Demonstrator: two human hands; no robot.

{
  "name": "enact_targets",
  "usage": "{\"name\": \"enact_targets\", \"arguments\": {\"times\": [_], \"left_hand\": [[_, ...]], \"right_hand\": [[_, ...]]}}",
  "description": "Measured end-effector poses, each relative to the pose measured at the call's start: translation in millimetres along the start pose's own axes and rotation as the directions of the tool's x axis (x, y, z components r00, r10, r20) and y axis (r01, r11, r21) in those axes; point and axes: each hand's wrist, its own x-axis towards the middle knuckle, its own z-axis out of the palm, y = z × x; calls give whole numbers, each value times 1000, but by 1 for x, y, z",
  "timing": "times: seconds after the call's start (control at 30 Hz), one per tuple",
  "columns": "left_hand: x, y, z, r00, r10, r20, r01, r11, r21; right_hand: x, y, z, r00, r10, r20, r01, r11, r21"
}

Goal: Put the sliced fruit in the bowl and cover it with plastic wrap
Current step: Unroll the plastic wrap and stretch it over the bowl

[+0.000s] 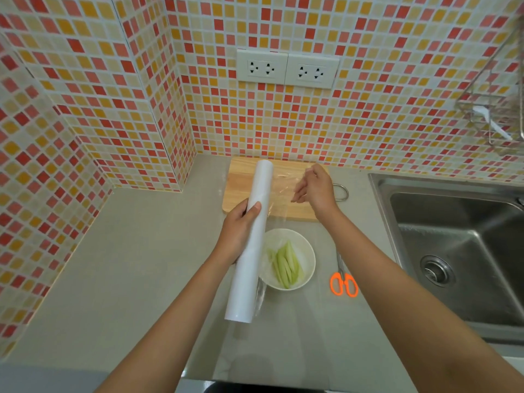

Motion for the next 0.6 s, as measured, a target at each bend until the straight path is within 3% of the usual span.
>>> {"name": "enact_targets", "arguments": {"times": [0.07,0.17,0.23,0.43,0.6], "left_hand": [[2,2,1,1000,2,-11,-2,1000,-15],[4,3,4,1000,14,-21,-14,1000,-6],[5,4,6,1000,14,-20,-14,1000,-6],[6,5,8,999,-26,-47,25,999,-21],[7,1,7,997,-37,-69,39,999,29]], "right_hand": [[-13,2,4,962,233,139,-257,949,185],[-41,15,18,853,385,352,-462,871,167],[-56,21,26,852,363,377,-438,889,134],[-69,23,37,964,179,197,-230,932,279],[-73,30,36,968,227,104,-249,913,324]]}}
